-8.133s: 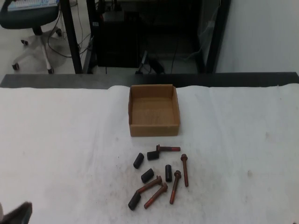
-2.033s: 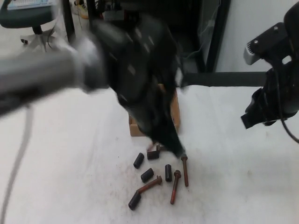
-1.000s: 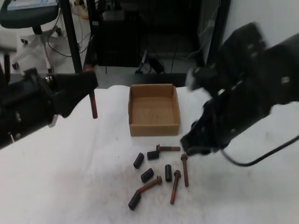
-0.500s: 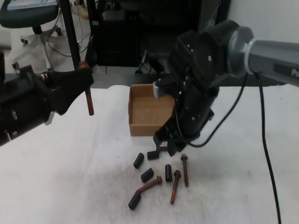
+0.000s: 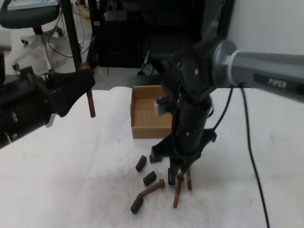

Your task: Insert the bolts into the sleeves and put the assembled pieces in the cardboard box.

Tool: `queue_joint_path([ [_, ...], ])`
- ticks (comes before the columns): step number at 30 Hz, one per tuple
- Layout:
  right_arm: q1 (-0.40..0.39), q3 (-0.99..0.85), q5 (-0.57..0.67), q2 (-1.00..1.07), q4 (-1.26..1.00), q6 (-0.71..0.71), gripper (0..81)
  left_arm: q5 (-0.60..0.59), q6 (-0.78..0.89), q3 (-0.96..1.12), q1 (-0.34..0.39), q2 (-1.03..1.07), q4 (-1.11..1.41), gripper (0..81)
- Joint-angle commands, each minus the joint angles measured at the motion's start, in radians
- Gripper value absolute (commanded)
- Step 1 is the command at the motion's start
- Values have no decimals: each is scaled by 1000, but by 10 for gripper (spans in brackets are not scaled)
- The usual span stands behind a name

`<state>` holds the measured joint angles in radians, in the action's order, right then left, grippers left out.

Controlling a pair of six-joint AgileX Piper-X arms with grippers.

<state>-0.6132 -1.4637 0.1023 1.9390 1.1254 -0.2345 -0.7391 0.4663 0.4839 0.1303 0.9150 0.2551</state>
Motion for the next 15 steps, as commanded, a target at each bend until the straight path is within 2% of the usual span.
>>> queue_joint_path([
  [1,-28,-8,8,9,-21,-38,269,-2,5,2,5,-11,18,0],
  [5,-52,-8,8,32,-44,-43,269,-2,5,2,4,-11,-1,0],
  [15,-47,-8,0,61,-45,-41,269,-2,-24,2,4,-11,-57,0],
])
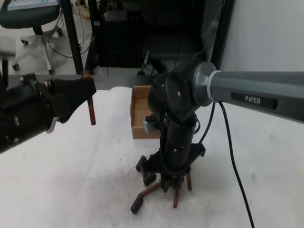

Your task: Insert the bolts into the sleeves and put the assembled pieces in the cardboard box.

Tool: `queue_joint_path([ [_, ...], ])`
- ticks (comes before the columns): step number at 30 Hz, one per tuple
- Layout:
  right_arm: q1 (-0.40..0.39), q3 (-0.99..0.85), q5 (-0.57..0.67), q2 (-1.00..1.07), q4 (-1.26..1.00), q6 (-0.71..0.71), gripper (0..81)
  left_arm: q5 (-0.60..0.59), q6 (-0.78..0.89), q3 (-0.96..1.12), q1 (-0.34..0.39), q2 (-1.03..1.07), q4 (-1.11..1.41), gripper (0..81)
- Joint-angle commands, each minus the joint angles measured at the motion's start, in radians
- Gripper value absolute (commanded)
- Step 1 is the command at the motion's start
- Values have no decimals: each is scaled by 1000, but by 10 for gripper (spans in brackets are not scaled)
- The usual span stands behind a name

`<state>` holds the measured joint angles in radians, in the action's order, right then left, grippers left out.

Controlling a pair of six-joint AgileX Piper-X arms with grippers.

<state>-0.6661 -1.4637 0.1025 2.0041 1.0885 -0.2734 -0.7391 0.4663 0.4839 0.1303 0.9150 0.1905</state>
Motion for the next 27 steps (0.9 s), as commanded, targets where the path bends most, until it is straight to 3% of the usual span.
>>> queue_joint_path([
  [1,6,-8,0,-5,-9,-3,269,-2,-43,2,4,-11,7,0],
  [10,22,-8,-75,0,-20,47,269,-2,-55,2,4,-11,7,0],
  [27,38,-8,-67,2,-80,-2,269,-2,-55,2,4,-11,7,0],
])
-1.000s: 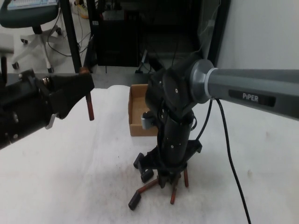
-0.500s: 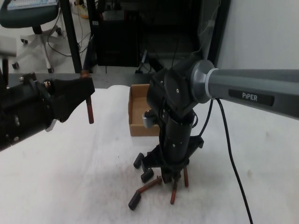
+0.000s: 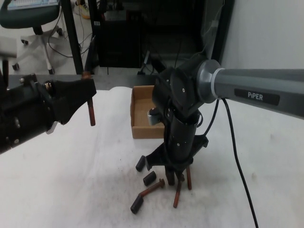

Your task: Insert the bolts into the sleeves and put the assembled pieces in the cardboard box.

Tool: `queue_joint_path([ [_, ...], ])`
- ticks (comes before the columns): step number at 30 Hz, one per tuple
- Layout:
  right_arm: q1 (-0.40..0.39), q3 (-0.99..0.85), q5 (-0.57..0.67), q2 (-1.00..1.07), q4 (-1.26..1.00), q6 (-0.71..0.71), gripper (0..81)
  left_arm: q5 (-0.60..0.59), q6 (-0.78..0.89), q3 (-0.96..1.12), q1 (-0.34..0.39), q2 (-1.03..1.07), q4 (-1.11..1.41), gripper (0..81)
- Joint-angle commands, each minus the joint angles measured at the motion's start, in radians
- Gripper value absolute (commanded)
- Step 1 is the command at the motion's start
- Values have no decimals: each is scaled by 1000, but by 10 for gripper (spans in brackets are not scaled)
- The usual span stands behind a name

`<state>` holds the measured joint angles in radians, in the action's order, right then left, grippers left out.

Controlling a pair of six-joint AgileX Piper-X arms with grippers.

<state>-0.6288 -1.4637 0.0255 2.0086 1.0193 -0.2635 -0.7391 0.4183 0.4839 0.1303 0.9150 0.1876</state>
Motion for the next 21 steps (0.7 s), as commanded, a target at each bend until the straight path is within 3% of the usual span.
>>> queue_joint_path([
  [1,1,-8,10,-2,-14,-20,269,-2,-7,2,4,-11,10,0],
  [21,1,-6,-20,58,32,-141,237,-2,-7,2,4,-11,10,0],
])
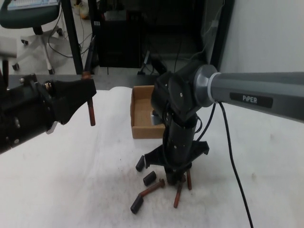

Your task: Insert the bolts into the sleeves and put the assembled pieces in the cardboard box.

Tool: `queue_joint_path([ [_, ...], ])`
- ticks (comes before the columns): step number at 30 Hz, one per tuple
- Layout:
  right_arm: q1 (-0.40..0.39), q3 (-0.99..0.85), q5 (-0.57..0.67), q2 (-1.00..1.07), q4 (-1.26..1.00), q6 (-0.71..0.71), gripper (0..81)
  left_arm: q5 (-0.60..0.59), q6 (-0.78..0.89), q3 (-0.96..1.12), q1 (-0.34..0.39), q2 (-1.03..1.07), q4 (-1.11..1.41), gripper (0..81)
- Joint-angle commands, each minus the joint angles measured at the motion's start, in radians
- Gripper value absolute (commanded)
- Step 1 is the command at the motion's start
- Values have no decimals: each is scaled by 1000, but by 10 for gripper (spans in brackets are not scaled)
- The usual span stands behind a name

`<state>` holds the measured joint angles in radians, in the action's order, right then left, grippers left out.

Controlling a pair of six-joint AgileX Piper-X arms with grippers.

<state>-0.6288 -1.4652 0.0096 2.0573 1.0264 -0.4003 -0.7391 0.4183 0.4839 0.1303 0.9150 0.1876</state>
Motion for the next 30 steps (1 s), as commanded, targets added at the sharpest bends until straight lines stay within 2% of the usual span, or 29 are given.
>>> queue_joint_path([
  [1,1,-5,-4,16,30,-4,237,-2,-7,2,4,-11,10,0],
  [10,0,-5,12,33,40,2,237,-2,-7,2,4,-11,10,0],
  [26,0,-5,12,36,17,209,237,-2,-7,2,4,-11,10,0],
  [30,0,-5,12,36,9,220,237,-2,-7,2,4,-11,10,0],
])
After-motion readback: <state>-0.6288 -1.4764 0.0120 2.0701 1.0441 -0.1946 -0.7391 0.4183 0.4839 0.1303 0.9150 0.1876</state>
